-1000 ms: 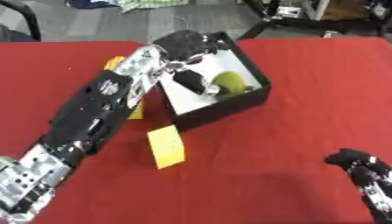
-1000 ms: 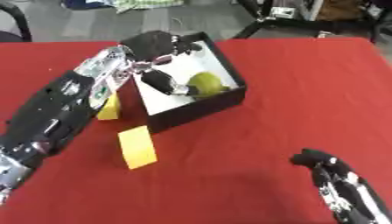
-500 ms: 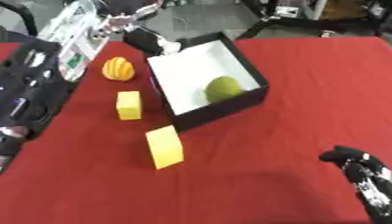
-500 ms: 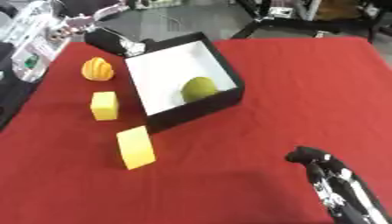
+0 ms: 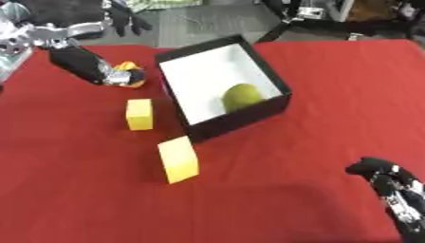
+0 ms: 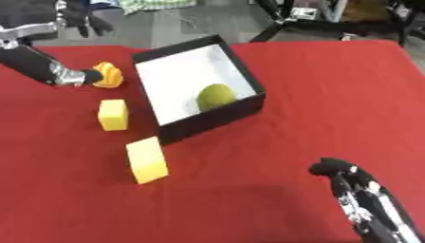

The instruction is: Pick up objects on the table and place them in the box.

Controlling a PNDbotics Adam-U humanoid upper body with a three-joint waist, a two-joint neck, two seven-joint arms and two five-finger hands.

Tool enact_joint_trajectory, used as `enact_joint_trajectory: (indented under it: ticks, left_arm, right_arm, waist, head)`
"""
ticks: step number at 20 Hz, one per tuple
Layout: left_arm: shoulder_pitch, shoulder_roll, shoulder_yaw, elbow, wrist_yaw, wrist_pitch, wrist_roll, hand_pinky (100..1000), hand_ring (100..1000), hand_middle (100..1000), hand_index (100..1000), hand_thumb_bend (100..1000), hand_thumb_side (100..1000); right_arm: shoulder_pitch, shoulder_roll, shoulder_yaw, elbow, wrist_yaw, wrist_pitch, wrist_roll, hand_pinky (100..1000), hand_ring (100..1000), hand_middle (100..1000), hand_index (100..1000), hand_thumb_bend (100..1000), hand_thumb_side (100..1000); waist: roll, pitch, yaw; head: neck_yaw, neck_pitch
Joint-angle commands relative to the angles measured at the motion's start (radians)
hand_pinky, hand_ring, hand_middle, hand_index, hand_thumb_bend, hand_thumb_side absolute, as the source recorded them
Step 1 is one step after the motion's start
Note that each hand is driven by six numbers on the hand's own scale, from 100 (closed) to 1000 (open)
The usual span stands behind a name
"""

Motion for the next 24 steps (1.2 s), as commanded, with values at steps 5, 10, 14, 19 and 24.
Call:
enact_joint_trajectory:
  ticks: [5, 10, 14, 19, 24]
  left_arm:
    - [0.016, -0.011, -0.048, 0.116, -0.096, -0.018, -0.066, 783, 702, 743, 930, 464, 846]
    - [0.003, -0.084, -0.078, 0.235, -0.186, -0.038, -0.061, 779, 702, 742, 926, 472, 842]
    - [-0.009, -0.129, -0.085, 0.321, -0.237, -0.051, -0.058, 777, 704, 742, 925, 489, 849]
    - [-0.019, -0.175, -0.083, 0.419, -0.298, -0.064, -0.055, 775, 700, 737, 920, 480, 839]
    - [-0.032, -0.216, -0.078, 0.477, -0.334, -0.075, -0.005, 767, 680, 712, 896, 430, 774]
  right_arm:
    - [-0.007, -0.015, -0.004, -0.008, 0.004, -0.002, -0.002, 1000, 804, 714, 809, 100, 523]
    - [-0.008, -0.014, -0.003, -0.007, 0.003, -0.002, -0.001, 1000, 804, 714, 809, 100, 523]
    - [-0.008, -0.014, -0.003, -0.007, 0.002, -0.002, -0.001, 1000, 804, 714, 809, 100, 523]
    - [-0.007, -0.012, -0.003, -0.007, 0.002, -0.001, -0.001, 1000, 804, 713, 809, 100, 523]
    - [-0.006, -0.011, -0.003, -0.007, 0.002, -0.002, -0.001, 1000, 804, 714, 809, 100, 523]
  waist:
    - [0.012, -0.025, -0.005]
    - [0.010, -0.025, -0.006]
    - [0.009, -0.025, -0.006]
    - [0.008, -0.024, -0.004]
    - [0.006, -0.023, -0.004]
  head:
    - [-0.003, -0.002]
    - [-0.006, -0.002]
    - [-0.010, -0.002]
    - [-0.014, -0.002]
    - [-0.013, -0.002]
